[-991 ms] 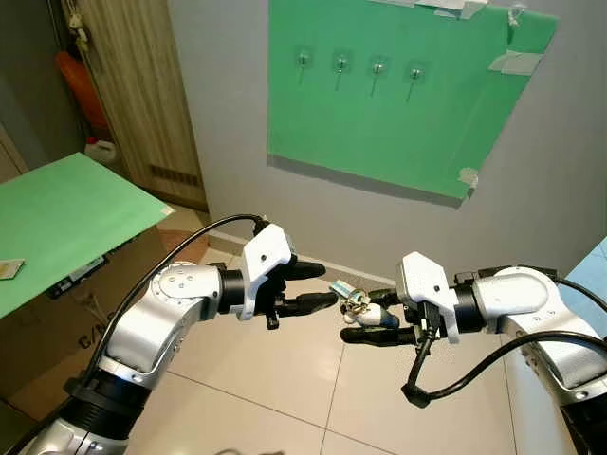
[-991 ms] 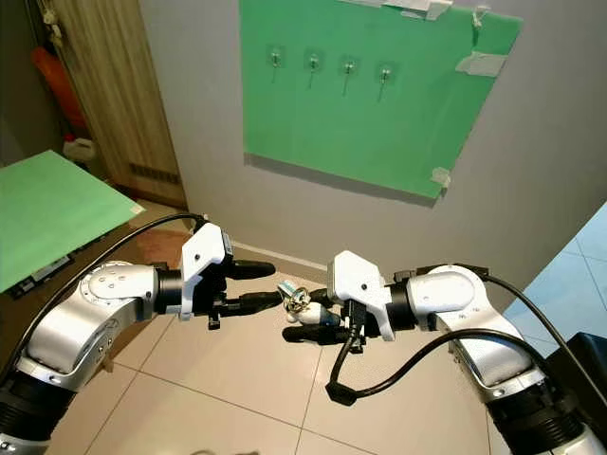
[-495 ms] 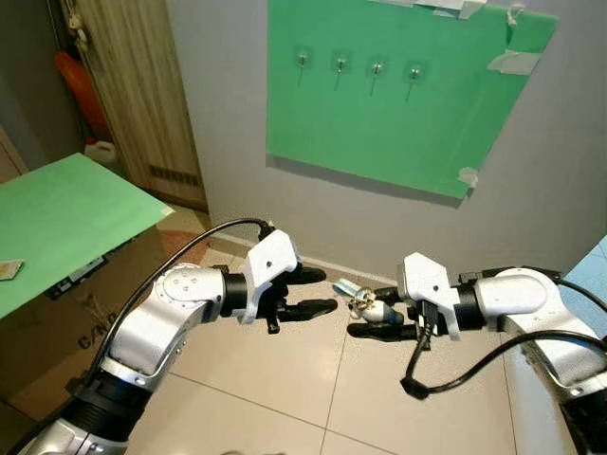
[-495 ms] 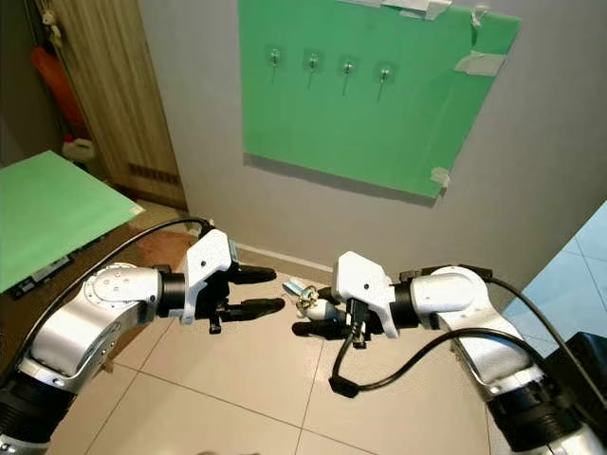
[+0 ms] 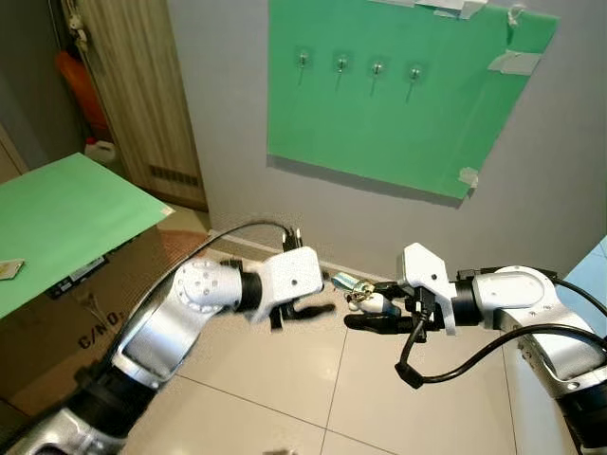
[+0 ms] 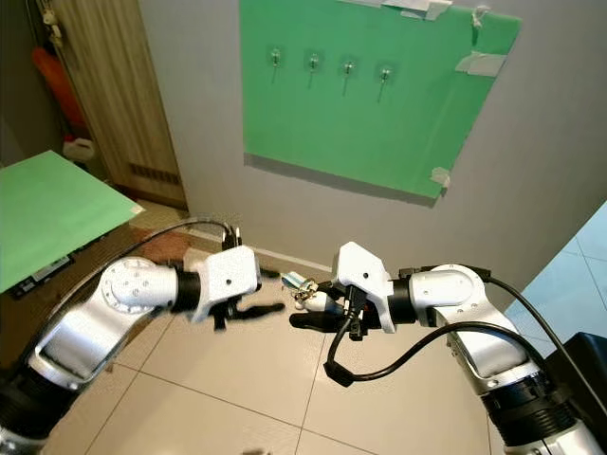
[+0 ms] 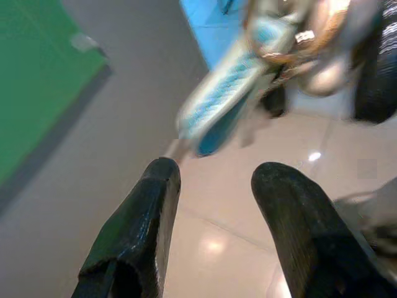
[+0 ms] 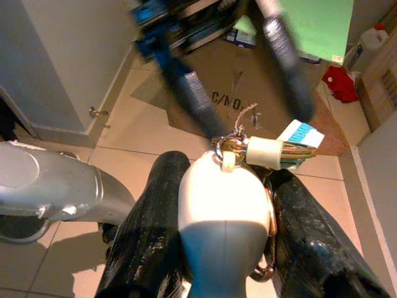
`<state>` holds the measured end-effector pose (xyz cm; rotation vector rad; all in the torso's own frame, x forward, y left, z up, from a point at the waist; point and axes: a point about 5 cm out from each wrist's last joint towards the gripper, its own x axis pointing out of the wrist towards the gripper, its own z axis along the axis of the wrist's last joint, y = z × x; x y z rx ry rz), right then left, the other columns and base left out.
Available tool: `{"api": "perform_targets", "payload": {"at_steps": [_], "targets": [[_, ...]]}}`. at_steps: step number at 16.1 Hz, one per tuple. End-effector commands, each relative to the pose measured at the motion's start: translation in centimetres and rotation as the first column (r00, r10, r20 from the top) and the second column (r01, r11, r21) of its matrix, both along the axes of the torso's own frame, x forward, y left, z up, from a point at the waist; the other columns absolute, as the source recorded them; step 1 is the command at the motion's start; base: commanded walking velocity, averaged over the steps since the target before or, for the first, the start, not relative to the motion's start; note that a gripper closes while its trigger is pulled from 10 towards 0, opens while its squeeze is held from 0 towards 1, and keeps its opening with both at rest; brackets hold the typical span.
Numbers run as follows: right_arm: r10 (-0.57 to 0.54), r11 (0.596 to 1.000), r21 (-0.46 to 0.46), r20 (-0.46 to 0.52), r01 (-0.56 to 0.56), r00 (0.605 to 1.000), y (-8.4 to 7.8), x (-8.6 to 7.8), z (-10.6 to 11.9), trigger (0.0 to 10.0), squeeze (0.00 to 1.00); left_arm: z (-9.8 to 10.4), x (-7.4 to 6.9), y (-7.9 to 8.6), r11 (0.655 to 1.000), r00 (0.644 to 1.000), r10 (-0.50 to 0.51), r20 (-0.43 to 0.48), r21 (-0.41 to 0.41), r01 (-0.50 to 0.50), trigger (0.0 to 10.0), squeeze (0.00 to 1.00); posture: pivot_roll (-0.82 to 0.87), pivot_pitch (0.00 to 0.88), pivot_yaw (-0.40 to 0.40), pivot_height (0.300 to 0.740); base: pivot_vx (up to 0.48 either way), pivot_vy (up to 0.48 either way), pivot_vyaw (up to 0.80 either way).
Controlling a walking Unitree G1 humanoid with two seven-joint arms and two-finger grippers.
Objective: Hang keys on a hook
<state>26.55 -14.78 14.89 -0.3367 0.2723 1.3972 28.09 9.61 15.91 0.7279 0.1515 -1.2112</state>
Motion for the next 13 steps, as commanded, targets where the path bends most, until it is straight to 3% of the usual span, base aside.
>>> {"api": "perform_targets", "payload": {"at_steps": [1, 5, 13], "targets": [[0.010, 1.000, -0.003, 0.013, -0.010, 1.000, -0.2, 0.0, 0.6, 0.0, 0.00, 1.0, 0.3, -0.2, 1.000, 0.997, -0.008, 0.074, 0.023, 0.006, 10.0, 0.00, -0.06, 0.000, -0.012, 0.740, 0.000, 0.000, 0.00], [0.003, 1.000, -0.003, 0.004, -0.003, 1.000, -0.2, 0.0, 0.4, 0.0, 0.00, 2.0, 0.5, -0.7, 0.999, 0.990, -0.017, 0.140, 0.031, 0.013, 10.0, 0.00, -0.07, 0.000, -0.010, 0.740, 0.000, 0.000, 0.00], [-0.043, 0.999, 0.022, -0.012, 0.043, 0.999, -0.3, 0.7, 0.7, 0.0, 0.00, 1.3, 0.3, -1.1, 0.998, 0.992, -0.040, 0.123, 0.054, 0.033, 10.0, 0.00, -0.07, 0.000, -0.006, 0.740, 0.000, 0.000, 0.00]]}}
